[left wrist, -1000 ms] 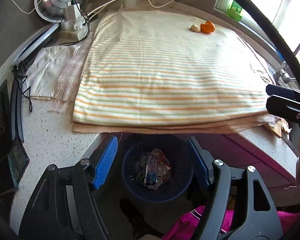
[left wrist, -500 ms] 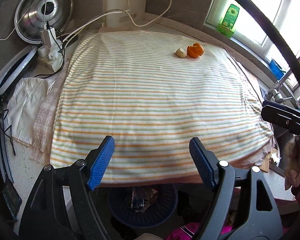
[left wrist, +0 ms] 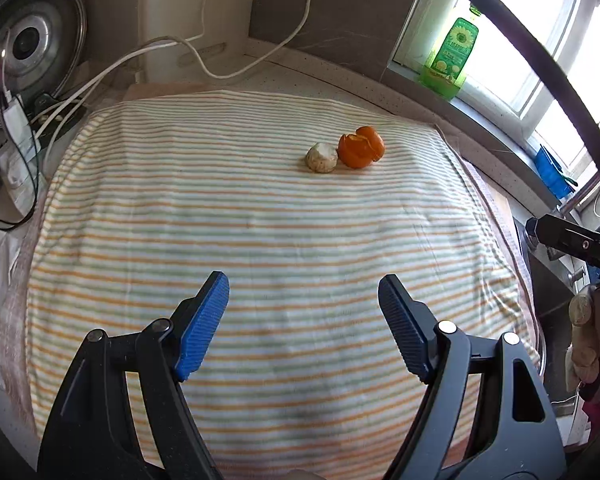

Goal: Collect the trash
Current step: 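Raise both tools back over the towel toward the orange peel and garlic, then grasp the garlic bulb with the left tool while the right tool grasps the orange peel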

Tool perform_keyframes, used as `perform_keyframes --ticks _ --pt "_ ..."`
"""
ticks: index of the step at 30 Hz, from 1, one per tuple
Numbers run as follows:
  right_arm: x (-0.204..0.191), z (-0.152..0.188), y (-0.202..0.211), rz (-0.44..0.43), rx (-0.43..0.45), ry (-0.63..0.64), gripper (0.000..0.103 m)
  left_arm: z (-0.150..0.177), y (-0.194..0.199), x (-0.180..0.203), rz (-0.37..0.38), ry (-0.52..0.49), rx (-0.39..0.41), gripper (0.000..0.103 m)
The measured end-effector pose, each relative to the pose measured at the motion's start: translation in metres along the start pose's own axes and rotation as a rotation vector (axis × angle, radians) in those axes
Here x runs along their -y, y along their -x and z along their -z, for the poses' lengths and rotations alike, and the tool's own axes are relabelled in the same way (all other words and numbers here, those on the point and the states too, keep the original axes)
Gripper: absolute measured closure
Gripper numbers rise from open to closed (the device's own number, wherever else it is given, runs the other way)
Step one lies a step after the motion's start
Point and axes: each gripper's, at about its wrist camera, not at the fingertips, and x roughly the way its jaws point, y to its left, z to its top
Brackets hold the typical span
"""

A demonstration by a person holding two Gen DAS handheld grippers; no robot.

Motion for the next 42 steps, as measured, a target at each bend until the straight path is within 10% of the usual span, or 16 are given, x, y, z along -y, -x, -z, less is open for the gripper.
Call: perform_keyframes --ticks 22,42 --pt "0.061 -0.080 -0.069 -0.154 -0.060 -0.103 0.014 -0.088 -0.127 0.031 0.004 -0.019 -0.103 0.052" --pt "0.058 -0.108 -0.137 -0.196 -0.129 -0.097 0.018 -0.106 -0.155 0.012 -0.047 0.003 -0.089 0.067"
